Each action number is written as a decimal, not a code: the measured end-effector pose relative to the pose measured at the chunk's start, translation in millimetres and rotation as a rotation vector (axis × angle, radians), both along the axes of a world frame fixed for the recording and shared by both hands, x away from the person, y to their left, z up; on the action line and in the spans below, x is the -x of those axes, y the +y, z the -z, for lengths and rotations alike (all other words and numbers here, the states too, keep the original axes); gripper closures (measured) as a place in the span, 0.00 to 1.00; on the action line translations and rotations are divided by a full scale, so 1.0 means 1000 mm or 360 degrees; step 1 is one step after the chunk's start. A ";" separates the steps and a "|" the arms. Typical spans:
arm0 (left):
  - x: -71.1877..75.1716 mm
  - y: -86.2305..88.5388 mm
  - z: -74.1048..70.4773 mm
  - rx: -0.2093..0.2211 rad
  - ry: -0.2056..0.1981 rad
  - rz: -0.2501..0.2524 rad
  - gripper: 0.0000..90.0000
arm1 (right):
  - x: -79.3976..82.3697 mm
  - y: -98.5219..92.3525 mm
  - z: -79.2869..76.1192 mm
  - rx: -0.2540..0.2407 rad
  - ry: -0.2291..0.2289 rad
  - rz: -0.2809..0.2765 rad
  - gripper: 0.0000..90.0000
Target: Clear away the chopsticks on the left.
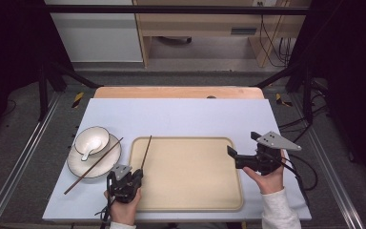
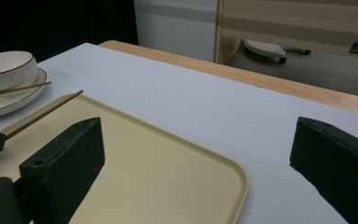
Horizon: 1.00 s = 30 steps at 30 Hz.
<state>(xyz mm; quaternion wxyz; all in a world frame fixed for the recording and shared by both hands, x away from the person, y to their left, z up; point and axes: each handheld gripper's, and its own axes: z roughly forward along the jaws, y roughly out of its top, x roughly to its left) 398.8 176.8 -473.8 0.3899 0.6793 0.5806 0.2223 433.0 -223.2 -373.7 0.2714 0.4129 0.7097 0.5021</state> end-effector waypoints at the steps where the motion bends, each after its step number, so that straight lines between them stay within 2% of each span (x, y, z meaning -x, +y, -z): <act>1: -0.001 -0.001 0.001 -0.0010 0.0011 -0.0005 0.94 | 0.000 0.000 0.000 0.0000 0.0003 0.0002 0.04; 19: -0.011 -0.003 0.005 -0.0048 0.0111 -0.0003 0.93 | -0.001 0.001 0.001 0.0016 0.0010 -0.0004 0.04; 30: -0.013 -0.005 0.004 -0.0056 0.0111 0.0017 0.91 | 0.000 0.001 0.001 0.0013 0.0008 -0.0006 0.04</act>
